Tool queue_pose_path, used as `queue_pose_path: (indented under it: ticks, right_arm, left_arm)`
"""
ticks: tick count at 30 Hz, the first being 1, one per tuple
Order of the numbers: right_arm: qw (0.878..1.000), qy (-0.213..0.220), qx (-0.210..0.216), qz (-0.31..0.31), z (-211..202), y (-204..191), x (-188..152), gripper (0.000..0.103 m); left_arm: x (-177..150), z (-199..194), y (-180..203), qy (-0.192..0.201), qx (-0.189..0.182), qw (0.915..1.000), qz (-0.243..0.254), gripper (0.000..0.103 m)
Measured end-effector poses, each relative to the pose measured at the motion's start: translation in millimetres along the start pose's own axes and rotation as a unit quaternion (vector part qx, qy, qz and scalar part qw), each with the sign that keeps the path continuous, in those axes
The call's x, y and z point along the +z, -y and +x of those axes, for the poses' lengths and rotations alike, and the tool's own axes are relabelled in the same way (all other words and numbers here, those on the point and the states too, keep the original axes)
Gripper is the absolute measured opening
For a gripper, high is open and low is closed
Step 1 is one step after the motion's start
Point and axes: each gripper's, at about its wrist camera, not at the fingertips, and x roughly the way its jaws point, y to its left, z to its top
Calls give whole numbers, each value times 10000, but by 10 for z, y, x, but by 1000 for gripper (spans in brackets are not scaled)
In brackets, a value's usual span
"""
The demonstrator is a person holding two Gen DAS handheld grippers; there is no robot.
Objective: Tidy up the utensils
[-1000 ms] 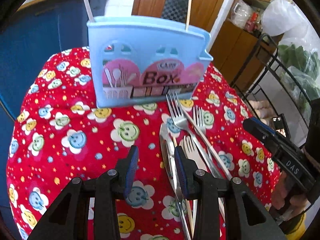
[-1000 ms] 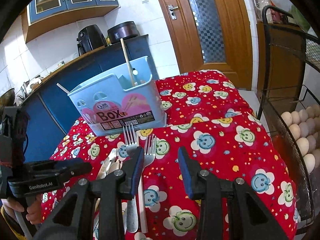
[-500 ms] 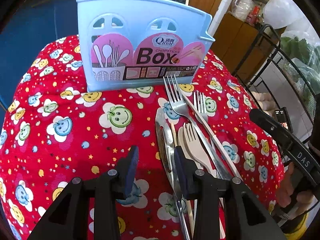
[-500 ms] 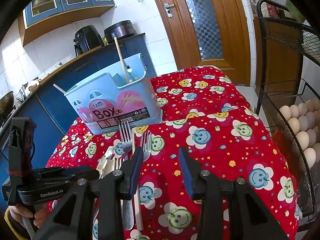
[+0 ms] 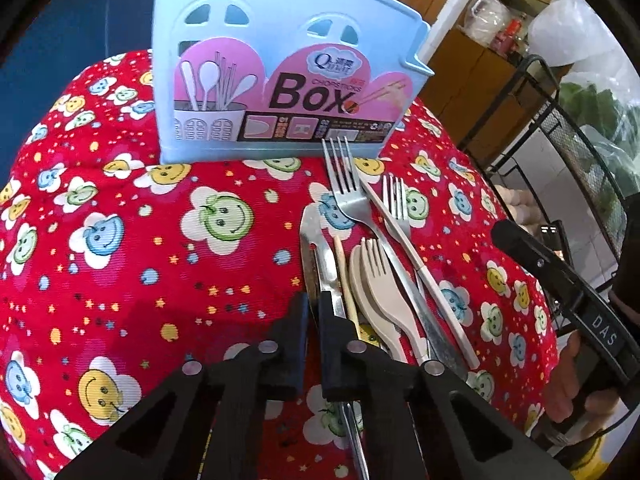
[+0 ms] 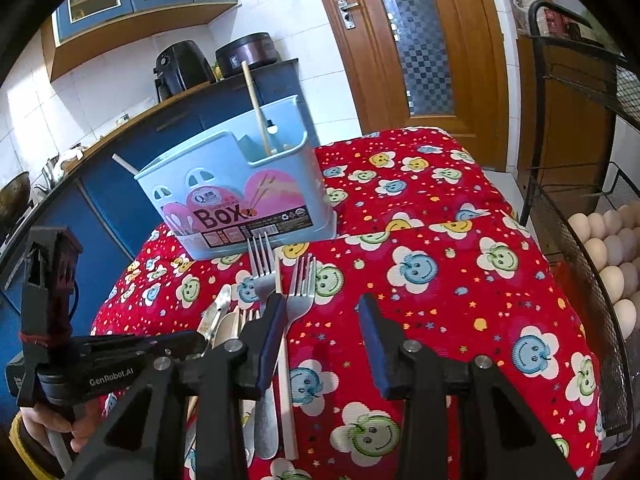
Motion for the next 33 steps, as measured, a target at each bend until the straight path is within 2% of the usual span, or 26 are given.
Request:
queue_pose_path:
  ticks: [6, 10, 15, 24, 30, 33]
  right_arm:
    - [9999, -98, 43, -88, 53, -64, -8, 41]
    - [9996, -247, 66, -152, 138, -107, -5, 41]
    - [9983, -544, 192, -121, 291, -135, -6, 41]
    - [9958, -820, 173, -377, 415, -226, 36, 41]
    - [9937, -934, 196, -580, 481, -284, 106, 41]
    - [9916, -1064, 223, -698, 555, -306, 148, 41]
  left_arm:
    - [6, -90, -97, 180, 110, 9996, -188, 3]
    - [22, -209, -183, 432, 415, 9980, -224, 2]
    - [36, -259, -311, 551, 731, 9954, -286, 2]
    - [22, -238, -443, 380, 511, 9967, -501, 4]
    - [19, -212, -500, 264, 155, 9970, -709, 10]
    - [13, -220, -508, 259, 78, 9973, -679, 19]
